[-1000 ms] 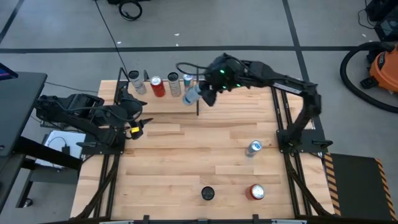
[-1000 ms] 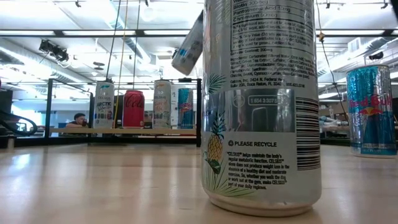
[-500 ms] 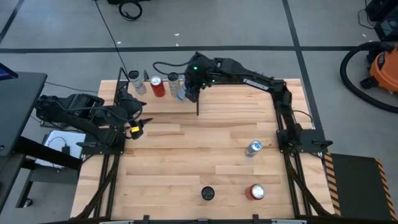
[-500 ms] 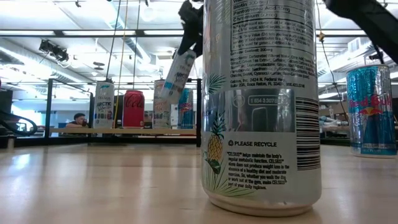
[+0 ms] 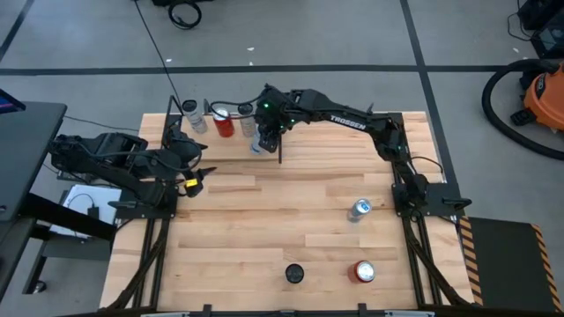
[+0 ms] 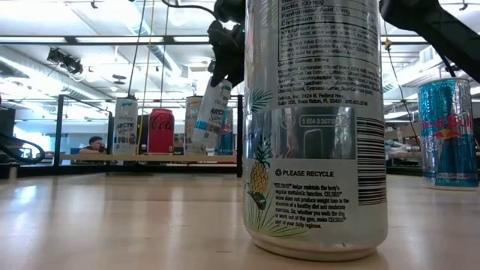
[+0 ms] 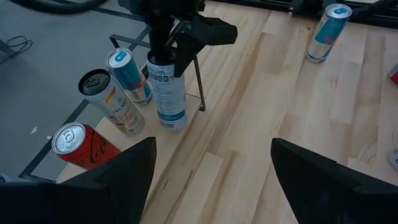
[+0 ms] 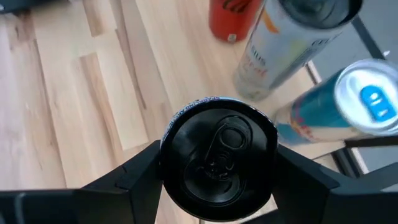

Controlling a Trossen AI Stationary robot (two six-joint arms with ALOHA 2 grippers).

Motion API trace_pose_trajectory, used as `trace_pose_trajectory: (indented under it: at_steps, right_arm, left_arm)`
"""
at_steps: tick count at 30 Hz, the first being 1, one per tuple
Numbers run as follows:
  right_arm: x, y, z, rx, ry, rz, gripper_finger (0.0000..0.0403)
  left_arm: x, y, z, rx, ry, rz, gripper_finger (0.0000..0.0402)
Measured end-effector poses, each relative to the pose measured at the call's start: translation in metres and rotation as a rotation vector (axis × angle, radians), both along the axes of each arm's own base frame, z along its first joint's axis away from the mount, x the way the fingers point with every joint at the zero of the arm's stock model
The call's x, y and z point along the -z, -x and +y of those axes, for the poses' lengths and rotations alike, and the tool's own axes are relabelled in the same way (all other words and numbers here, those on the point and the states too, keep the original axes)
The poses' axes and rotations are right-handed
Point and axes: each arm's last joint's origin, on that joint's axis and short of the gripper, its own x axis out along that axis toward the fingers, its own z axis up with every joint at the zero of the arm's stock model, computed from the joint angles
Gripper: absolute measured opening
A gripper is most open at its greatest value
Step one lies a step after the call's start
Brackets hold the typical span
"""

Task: Place canned beverage on shelf
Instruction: Put the blue-white soda can on the shelf aligned with the other blue-white soda can

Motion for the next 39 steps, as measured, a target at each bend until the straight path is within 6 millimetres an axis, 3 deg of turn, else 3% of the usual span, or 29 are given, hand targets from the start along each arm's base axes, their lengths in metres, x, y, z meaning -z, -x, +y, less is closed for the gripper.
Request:
trace_pose_trajectory:
  at_steps: [9,39]
  right_arm:
    - [0.014,-0.005,-0.005,0.004,0.007,0.040,0.0250]
    - [0.014,-0.001,-0.021,0.021,0.020,0.032,0.0284]
  left_arm:
    - [0.000,0.000,0.000,0.003,-0.003,0.001,0.0318]
    - [0.000,0.000,0.000,0.004,-0.005,0.000,0.0318]
